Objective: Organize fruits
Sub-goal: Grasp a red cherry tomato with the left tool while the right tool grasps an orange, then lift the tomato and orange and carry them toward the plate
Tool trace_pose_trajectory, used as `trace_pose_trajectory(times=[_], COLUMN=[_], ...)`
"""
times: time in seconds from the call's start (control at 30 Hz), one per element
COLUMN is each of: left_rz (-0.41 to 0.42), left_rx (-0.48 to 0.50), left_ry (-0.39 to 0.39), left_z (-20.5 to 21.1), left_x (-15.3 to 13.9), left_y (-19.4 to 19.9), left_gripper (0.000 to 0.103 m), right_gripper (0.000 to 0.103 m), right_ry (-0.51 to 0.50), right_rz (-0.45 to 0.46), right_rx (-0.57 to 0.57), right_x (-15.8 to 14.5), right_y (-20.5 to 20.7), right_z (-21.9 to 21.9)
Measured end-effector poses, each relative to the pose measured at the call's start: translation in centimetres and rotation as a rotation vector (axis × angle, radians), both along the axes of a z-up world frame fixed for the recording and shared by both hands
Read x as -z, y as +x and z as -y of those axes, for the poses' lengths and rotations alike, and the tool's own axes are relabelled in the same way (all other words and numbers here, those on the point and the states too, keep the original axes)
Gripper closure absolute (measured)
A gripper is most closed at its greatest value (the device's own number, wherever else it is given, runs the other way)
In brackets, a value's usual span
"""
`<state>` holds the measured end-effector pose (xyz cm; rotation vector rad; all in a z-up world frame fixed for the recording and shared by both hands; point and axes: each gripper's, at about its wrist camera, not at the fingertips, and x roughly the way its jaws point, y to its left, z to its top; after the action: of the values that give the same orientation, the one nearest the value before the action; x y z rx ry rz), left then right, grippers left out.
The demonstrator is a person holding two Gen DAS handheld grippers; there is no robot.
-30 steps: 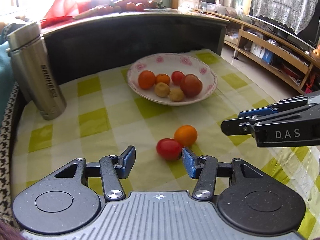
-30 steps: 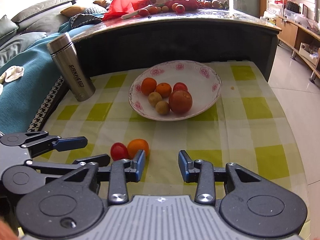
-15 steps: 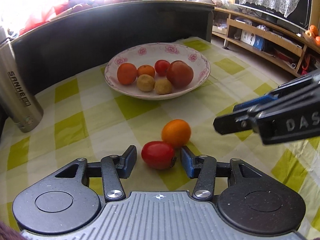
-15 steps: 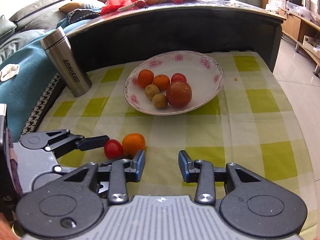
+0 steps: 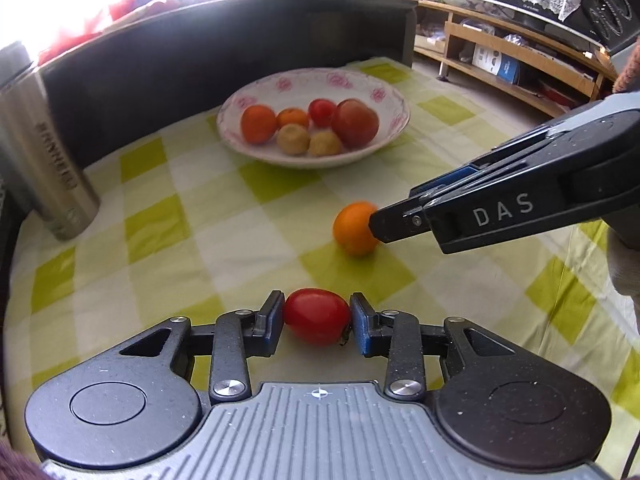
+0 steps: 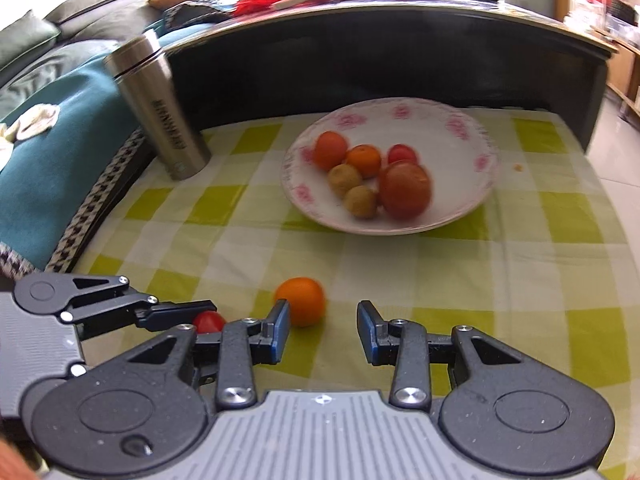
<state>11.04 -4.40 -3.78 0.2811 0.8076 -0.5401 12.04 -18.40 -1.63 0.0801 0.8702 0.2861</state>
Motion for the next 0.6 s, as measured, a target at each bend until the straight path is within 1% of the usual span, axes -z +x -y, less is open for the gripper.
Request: trace_pose_trajectory(times=[0.2, 0.33, 0.5, 0.6], left_rz=[-0.032, -0.022, -0.019, -0.019], left_rx=[-0.016, -0.007, -0.003, -0.009], left_ry=[-0.045, -0.040, -0.037, -0.041], left_z=[-0.6, -0.5, -0.4, -0.4], left_x=[0.0, 0.0, 0.1, 0.0], left_y=[-0.2, -0.4, -0.4, -0.4], left_gripper=[0.058, 0.058, 0.056, 0.059], right_gripper=[0.062, 0.062, 0.065, 0.065], right_ry=[-0.009, -0.017, -0.076, -0.075], right_rz=[0.008, 0.015, 0.021, 0.003], right_rx=[-0.049, -0.044, -0.043, -0.027], right_x=[1.3, 1.7, 1.6, 1.5], right_y=[1.6, 2.9, 2.1, 1.2], right_z=[-1.5, -2.2, -2.3, -2.0])
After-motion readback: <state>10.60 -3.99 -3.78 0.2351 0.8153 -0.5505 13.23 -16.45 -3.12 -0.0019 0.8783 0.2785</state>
